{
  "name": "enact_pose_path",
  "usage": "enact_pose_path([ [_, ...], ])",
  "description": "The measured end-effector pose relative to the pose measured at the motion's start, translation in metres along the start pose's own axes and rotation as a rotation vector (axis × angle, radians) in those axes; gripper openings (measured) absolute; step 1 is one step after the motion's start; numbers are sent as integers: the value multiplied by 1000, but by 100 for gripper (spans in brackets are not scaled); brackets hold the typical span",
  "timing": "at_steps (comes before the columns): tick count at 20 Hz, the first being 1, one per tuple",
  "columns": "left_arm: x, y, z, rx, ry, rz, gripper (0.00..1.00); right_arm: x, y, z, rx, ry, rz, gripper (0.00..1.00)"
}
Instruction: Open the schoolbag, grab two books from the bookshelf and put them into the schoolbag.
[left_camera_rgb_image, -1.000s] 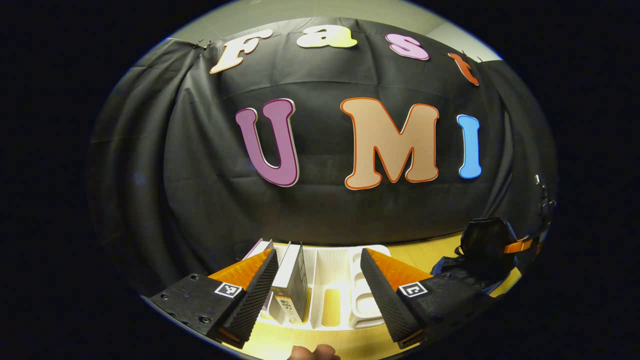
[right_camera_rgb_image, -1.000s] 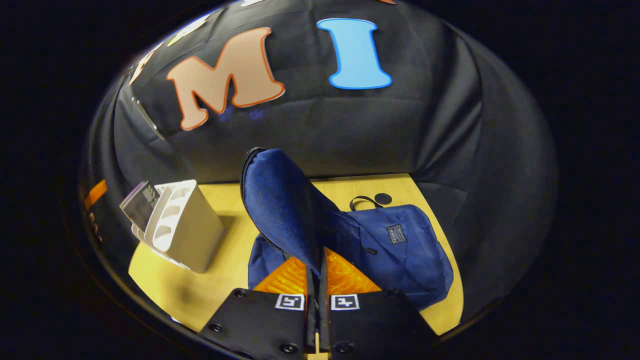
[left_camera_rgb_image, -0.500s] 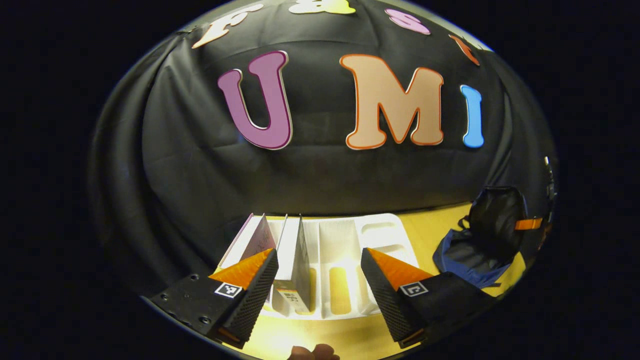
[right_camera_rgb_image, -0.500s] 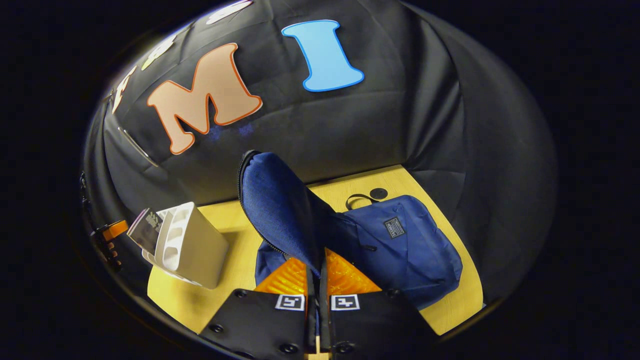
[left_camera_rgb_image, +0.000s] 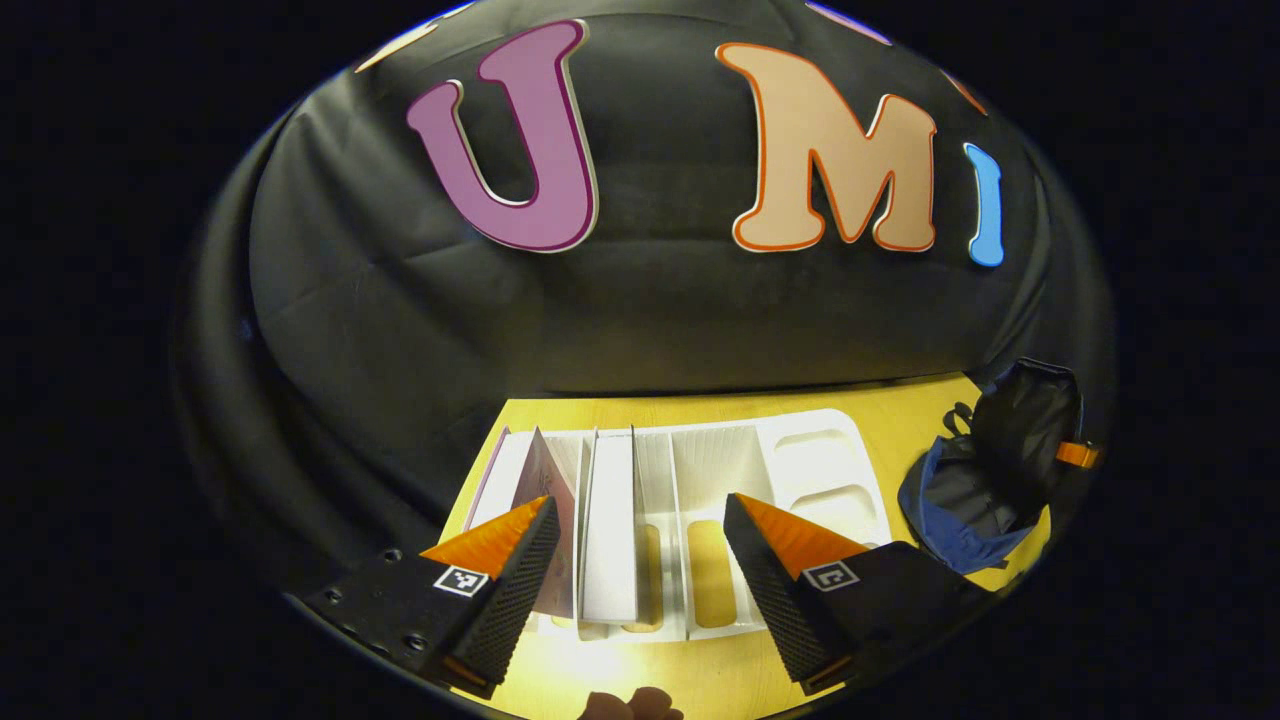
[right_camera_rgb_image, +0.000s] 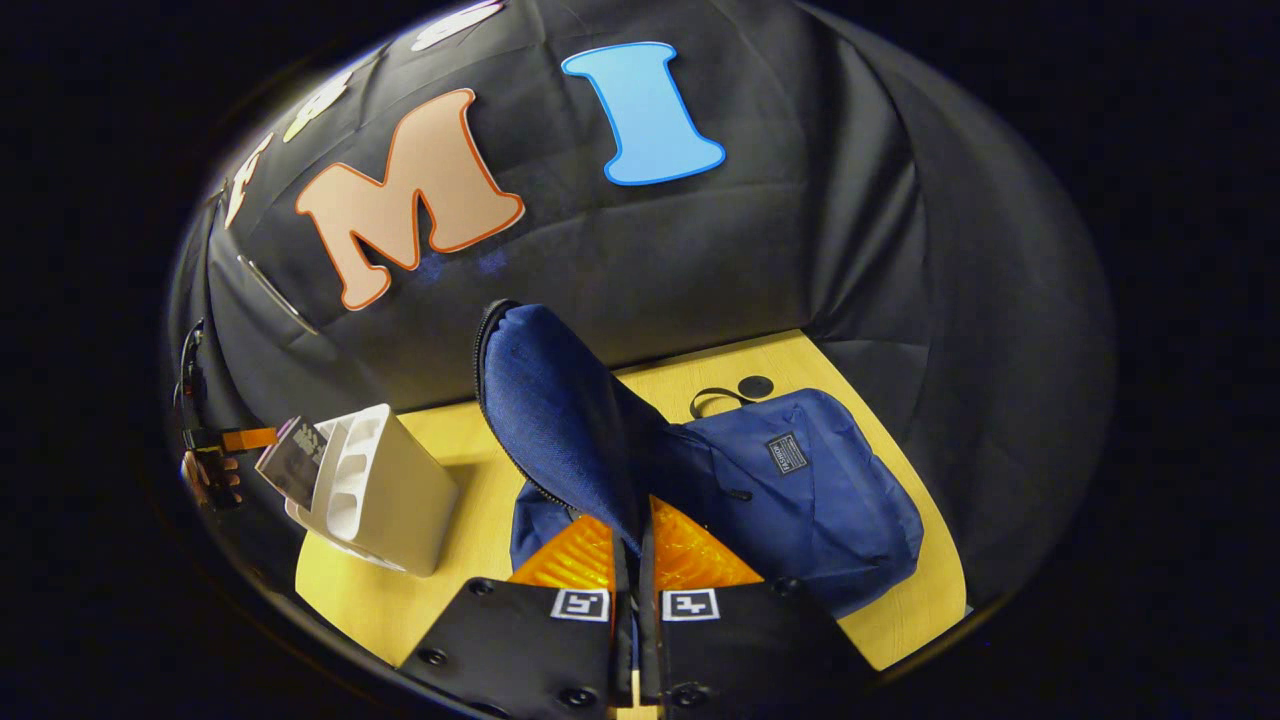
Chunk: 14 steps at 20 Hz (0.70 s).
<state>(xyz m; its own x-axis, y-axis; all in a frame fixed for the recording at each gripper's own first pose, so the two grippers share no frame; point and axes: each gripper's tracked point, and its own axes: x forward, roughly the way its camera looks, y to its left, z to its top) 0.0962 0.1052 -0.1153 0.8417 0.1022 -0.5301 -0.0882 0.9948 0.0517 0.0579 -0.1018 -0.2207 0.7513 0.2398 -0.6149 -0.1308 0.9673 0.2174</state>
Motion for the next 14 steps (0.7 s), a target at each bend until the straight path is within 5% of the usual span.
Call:
enact_pose_path([
  [4, 23, 8, -17, 71, 134, 7, 97, -3, 1, -2, -1, -12, 3, 5],
  [8, 31, 3, -41, 29, 287, -48, 97, -6, 2, -4, 12, -20, 2, 6],
  [9, 32, 3, -44, 15, 311, -48, 90, -6, 2, -4, 15, -22, 1, 6],
  [14, 38, 6, -56, 33, 388, -30, 91, -8, -2, -4, 22, -27, -4, 6],
])
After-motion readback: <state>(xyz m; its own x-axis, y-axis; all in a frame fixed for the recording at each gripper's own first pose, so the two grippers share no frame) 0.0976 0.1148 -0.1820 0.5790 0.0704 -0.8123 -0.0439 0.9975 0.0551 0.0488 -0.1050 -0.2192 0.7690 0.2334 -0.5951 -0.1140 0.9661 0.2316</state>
